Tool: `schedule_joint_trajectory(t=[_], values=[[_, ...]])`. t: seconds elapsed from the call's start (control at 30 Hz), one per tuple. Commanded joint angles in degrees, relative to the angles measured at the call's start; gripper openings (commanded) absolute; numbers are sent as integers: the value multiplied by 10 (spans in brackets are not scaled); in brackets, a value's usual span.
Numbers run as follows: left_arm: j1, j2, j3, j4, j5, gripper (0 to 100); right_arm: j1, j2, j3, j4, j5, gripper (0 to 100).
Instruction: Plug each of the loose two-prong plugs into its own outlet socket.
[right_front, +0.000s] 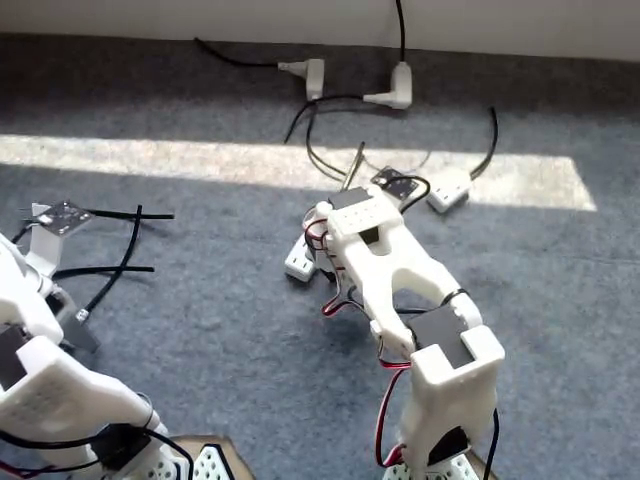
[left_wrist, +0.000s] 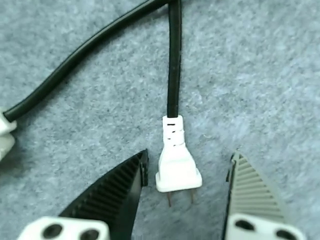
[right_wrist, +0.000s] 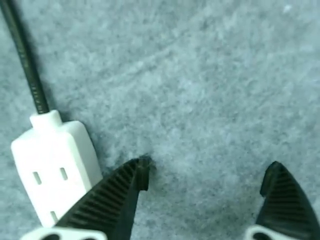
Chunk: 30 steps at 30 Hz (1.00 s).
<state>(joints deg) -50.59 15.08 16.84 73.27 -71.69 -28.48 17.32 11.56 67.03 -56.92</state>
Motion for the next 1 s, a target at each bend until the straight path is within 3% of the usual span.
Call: schedule_joint_trajectory(t=[0.0, 0.17, 0.4, 0.97], values=[[-29, -25, -7, -6, -6, 266, 7, -32, -1, -5, 6, 343], [-36, -25, -4, -6, -5, 265, 7, -32, 2, -22, 6, 343], [-2, -25, -2, -6, -4, 151, 7, -32, 3, -22, 6, 343], [60, -24, 0, -4, -5, 152, 7, -31, 1, -23, 6, 343]])
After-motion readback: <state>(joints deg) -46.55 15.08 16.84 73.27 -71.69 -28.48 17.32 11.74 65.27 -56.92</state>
